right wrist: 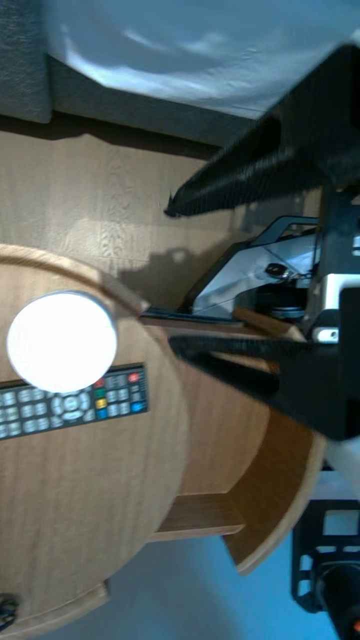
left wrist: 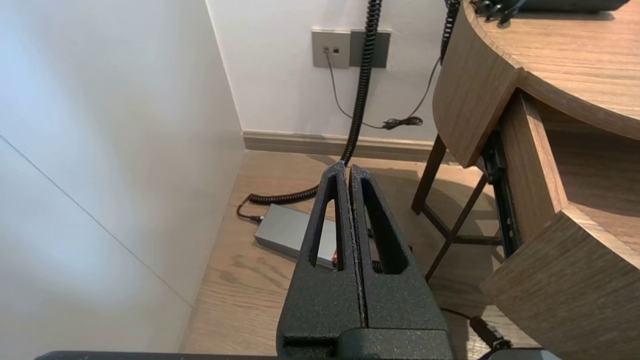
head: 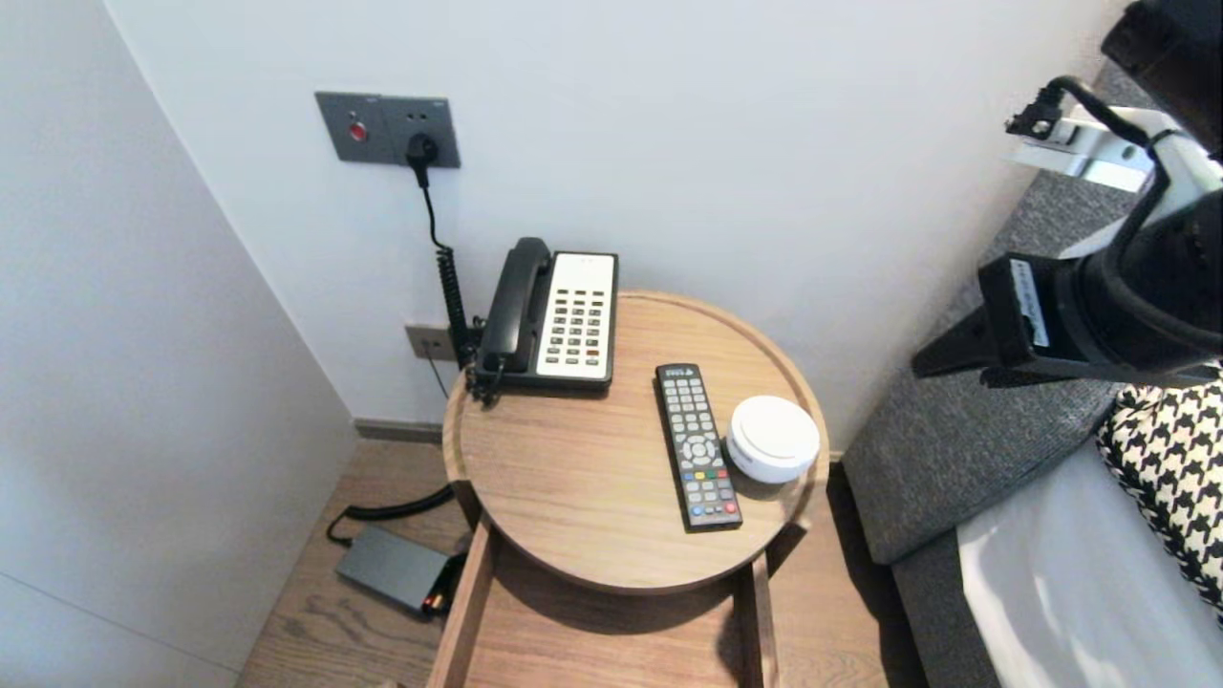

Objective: Take the remote control out of the drawer one by one and place them on the table, then close the nightstand drawer

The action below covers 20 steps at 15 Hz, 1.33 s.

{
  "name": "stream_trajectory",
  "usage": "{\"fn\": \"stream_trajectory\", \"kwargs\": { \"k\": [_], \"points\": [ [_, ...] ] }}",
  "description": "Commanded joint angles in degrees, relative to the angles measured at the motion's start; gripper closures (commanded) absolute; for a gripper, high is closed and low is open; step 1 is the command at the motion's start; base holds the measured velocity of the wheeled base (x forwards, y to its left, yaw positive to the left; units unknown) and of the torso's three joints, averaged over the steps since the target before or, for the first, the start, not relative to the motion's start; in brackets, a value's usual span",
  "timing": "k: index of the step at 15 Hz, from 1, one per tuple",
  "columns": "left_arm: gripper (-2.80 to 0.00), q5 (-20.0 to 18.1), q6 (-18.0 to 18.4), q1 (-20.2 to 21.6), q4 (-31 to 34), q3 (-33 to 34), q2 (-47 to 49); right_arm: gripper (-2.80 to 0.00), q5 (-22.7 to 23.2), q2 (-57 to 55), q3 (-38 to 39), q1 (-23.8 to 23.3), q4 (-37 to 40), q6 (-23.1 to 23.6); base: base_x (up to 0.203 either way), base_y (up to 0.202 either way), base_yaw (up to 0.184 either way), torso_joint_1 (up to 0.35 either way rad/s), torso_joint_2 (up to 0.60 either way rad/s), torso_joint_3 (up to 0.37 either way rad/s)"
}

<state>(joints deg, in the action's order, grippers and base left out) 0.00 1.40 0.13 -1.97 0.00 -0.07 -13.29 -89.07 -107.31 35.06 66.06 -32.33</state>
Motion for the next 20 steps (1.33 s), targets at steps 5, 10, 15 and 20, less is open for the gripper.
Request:
{"fn": "stream_trajectory", "kwargs": {
  "k": [5, 10, 15, 20],
  "points": [
    [0.0, -0.09, 0.0, 0.04, -0.05, 0.7, -0.01, 0.0, 0.07, 9.3, 17.81, 5.04, 0.03, -2.79, 0.0, 0.0, 0.0, 0.0, 0.0, 0.0],
    [0.0, 0.0, 0.0, 0.03, -0.05, 0.63, -0.01, 0.0, -0.06, 13.78, 32.7, 10.44, -5.53, -6.79, 0.0, 0.0, 0.0, 0.0, 0.0, 0.0],
    [0.0, 0.0, 0.0, 0.04, -0.05, 0.63, -0.01, 0.0, 0.45, 17.09, 44.26, 12.25, -11.11, -6.6, 0.0, 0.0, 0.0, 0.0, 0.0, 0.0],
    [0.0, 0.0, 0.0, 0.04, -0.05, 0.59, -0.01, 0.0, 3.05, 15.66, 54.35, 13.2, -17.8, -3.62, 0.0, 0.0, 0.0, 0.0, 0.0, 0.0]
  ]
}}
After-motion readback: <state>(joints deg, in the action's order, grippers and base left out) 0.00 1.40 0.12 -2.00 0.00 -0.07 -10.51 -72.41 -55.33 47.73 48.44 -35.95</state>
